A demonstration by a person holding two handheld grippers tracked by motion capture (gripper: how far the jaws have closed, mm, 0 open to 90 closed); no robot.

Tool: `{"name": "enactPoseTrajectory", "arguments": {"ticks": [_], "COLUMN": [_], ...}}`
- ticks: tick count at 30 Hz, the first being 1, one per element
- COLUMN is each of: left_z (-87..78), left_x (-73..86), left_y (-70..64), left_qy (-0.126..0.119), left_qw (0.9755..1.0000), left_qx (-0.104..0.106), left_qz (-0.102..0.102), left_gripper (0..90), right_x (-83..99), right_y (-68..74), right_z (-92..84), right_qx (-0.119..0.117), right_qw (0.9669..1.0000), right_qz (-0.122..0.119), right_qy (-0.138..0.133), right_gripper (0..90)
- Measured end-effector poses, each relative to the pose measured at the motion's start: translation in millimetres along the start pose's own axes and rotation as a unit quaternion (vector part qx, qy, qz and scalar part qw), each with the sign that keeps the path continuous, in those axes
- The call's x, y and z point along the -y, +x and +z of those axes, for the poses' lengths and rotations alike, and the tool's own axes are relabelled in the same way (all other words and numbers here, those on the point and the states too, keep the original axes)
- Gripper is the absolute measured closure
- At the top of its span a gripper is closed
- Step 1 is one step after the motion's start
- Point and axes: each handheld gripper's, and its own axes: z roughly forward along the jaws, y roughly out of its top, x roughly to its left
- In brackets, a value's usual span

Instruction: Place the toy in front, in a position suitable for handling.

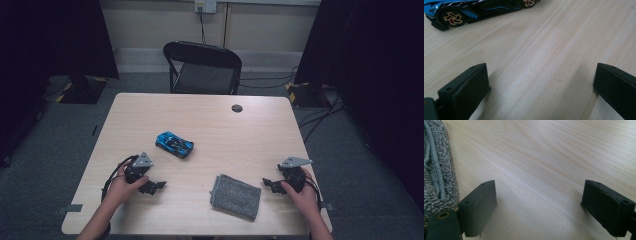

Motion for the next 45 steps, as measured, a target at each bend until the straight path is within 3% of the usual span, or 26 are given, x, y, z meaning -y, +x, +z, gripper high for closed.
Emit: {"name": "enactPoseTrajectory", "arguments": {"ticks": [22, 30, 36, 40, 45], "left_z": [-0.6, -0.6, -0.6, -0.6, -1.3], "left_x": [0.5, 0.5, 0.5, 0.6, 0.7], "left_y": [-0.2, -0.2, -0.3, -0.3, 0.0], "left_qy": [-0.001, -0.001, -0.001, -0.001, 0.000], "left_qw": [1.0000, 1.0000, 1.0000, 1.0000, 1.0000], "left_qx": [-0.002, -0.002, -0.002, -0.002, -0.001], "left_qz": [-0.002, -0.002, -0.002, -0.002, -0.003], "left_gripper": [0.0, 0.0, 0.0, 0.0, 0.3], "right_x": [-0.7, -1.4, -4.9, -12.0, -14.9], "right_y": [-0.6, 1.5, 4.7, 6.1, 6.4], "right_z": [0.9, 0.7, 0.2, -1.5, 0.3], "right_qx": [-0.002, 0.005, 0.014, 0.000, 0.002], "right_qw": [1.0000, 1.0000, 0.9999, 1.0000, 0.9999], "right_qz": [0.000, 0.005, -0.005, 0.001, -0.004], "right_qy": [-0.001, -0.002, 0.002, -0.009, -0.009], "right_gripper": [11.4, 13.7, 14.0, 14.0, 14.0]}}
